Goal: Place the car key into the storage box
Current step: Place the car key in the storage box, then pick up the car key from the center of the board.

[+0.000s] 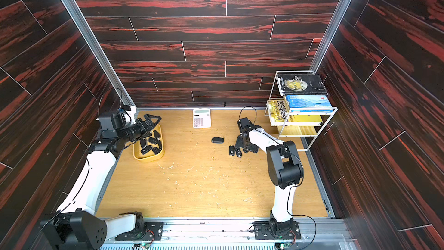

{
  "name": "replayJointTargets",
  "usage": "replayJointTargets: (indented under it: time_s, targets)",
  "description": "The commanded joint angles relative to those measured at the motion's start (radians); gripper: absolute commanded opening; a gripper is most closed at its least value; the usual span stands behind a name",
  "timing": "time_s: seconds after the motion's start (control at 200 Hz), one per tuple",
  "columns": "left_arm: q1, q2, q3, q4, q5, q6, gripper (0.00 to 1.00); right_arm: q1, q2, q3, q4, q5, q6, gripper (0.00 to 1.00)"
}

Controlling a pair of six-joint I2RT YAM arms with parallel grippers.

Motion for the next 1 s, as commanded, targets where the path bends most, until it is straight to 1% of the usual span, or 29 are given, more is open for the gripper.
replayJointTargets:
  time_s: [0.0, 0.08, 0.135, 0.271, 0.371, 0.476, 0.606, 0.706, 0.842, 0.912, 0.997]
  targets:
    - [-0.013, -0.024, -0.015, 0.018, 0.002, 0.008, 1.00, -0.003, 0.032, 0.030, -0.045, 0.016, 0.065, 0.80]
    - [-0.017, -0.024, -0.012, 0.017, 0.001, 0.006, 1.00, -0.006, 0.055, 0.043, -0.064, 0.034, 0.092, 0.79]
    - [-0.019, -0.023, -0.010, 0.018, 0.004, 0.006, 1.00, -0.008, 0.061, 0.043, -0.070, 0.052, 0.109, 0.77]
    - [-0.023, -0.020, -0.010, 0.021, 0.010, 0.016, 1.00, -0.022, 0.069, 0.022, -0.041, 0.029, 0.114, 0.70]
    - [-0.026, -0.014, -0.022, 0.036, 0.029, 0.015, 1.00, -0.029, 0.072, 0.008, -0.025, 0.038, 0.121, 0.68]
    - [-0.028, -0.013, -0.030, 0.046, 0.012, 0.012, 1.00, -0.042, 0.080, -0.008, 0.002, 0.017, 0.118, 0.65]
    - [-0.029, -0.008, -0.028, 0.047, 0.013, 0.011, 1.00, -0.047, 0.088, -0.031, 0.022, -0.023, 0.126, 0.64]
    - [-0.030, -0.009, -0.027, 0.046, 0.011, 0.011, 1.00, -0.047, 0.083, -0.048, 0.047, -0.021, 0.125, 0.62]
    - [-0.030, -0.010, -0.031, 0.045, 0.010, 0.013, 1.00, -0.049, 0.107, -0.027, 0.050, -0.025, 0.115, 0.61]
    - [-0.031, -0.009, -0.038, 0.044, 0.006, 0.017, 1.00, -0.048, 0.123, -0.014, 0.048, -0.035, 0.111, 0.55]
    - [-0.032, -0.010, -0.045, 0.046, 0.007, 0.018, 1.00, -0.049, 0.134, -0.002, 0.049, -0.043, 0.110, 0.53]
